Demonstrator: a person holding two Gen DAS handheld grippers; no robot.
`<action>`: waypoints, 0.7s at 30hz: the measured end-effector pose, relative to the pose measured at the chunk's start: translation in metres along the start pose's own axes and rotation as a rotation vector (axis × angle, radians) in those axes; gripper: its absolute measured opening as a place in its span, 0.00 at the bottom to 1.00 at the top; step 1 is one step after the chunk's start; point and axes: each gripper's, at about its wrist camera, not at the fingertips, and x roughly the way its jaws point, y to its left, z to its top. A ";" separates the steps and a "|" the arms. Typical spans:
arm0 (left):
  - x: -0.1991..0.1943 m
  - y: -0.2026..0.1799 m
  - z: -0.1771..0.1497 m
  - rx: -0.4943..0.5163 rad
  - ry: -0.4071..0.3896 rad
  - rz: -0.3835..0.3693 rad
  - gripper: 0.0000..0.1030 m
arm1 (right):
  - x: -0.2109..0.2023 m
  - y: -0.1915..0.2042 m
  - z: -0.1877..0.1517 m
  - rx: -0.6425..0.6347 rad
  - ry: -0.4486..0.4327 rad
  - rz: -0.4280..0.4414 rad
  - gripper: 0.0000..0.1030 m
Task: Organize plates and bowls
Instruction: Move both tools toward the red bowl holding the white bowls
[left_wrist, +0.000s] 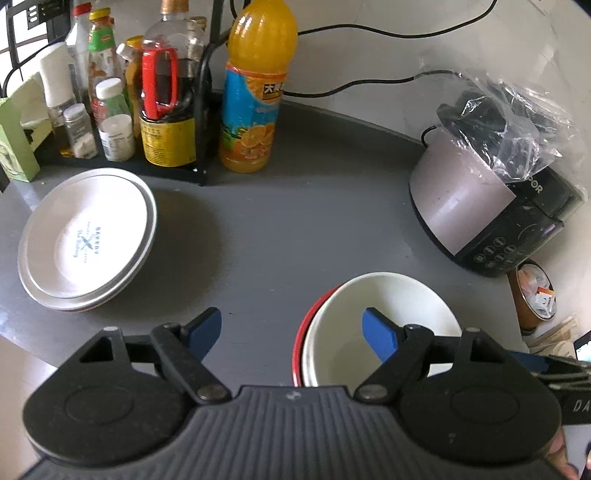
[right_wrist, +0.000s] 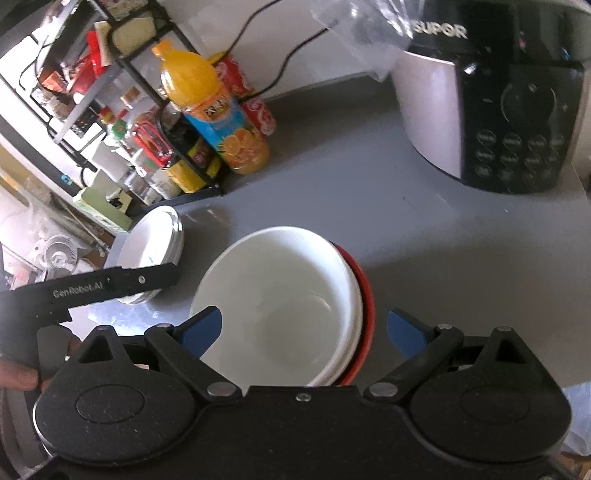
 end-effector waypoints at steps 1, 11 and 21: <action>0.002 -0.002 0.000 0.002 0.005 -0.003 0.80 | 0.001 -0.001 0.000 0.001 0.001 -0.004 0.94; 0.039 -0.010 -0.007 0.040 0.118 -0.031 0.63 | 0.026 -0.025 -0.005 0.089 0.085 -0.021 0.74; 0.071 -0.002 -0.015 0.028 0.215 -0.044 0.41 | 0.054 -0.027 -0.008 0.115 0.171 -0.041 0.58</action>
